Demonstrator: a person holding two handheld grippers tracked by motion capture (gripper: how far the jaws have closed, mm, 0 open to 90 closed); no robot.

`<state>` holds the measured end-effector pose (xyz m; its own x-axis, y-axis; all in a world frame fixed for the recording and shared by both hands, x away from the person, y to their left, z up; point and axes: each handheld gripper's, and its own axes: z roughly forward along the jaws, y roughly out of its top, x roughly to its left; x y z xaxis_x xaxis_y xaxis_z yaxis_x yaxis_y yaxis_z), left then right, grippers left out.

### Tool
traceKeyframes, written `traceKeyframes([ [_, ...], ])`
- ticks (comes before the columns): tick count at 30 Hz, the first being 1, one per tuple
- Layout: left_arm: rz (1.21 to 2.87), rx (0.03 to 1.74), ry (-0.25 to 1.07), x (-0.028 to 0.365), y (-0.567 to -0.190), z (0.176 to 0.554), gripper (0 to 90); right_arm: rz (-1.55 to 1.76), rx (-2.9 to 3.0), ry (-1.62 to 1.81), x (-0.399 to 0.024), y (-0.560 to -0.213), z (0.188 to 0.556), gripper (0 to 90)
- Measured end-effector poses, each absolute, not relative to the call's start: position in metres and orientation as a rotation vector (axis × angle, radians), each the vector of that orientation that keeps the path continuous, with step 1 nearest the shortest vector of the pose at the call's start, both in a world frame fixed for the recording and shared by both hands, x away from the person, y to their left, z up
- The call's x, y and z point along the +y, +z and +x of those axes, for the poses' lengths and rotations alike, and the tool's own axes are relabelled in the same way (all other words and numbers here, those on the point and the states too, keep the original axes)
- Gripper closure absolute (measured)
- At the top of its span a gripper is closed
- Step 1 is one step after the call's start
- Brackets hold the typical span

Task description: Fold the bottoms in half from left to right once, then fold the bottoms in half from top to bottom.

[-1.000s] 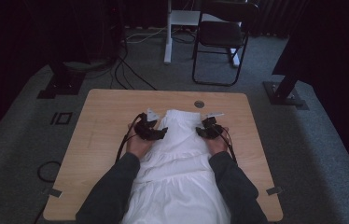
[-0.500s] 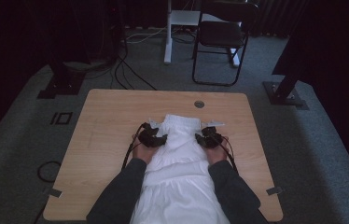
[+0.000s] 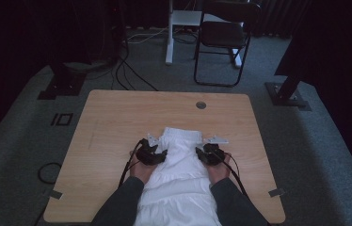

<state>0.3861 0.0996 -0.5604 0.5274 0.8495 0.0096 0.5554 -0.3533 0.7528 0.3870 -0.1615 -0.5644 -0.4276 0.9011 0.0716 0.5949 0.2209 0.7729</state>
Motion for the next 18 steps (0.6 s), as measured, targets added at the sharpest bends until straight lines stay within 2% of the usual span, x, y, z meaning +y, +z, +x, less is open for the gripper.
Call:
traceKeyframes([
  [6, 2.056, 1.131, 0.51, 0.101, -0.56, 0.387, 44.3, 1.377, 2.106, 1.058, -0.161, -0.565, 0.387, 65.8],
  [9, 2.091, 1.099, 0.456, 0.102, -0.558, 0.39, 39.3, 1.375, 2.107, 1.055, -0.161, -0.565, 0.387, 65.8],
  [10, 2.143, 1.095, 0.37, 0.101, -0.551, 0.396, 37.0, 1.376, 2.107, 1.059, -0.161, -0.565, 0.387, 65.8],
  [17, 2.114, 1.136, 0.403, 0.105, -0.552, 0.418, 27.1, 1.372, 2.107, 1.058, -0.161, -0.565, 0.387, 65.8],
  [18, 2.116, 1.107, 0.439, 0.104, -0.555, 0.42, 27.2, 1.369, 2.109, 1.061, -0.161, -0.565, 0.387, 65.8],
])
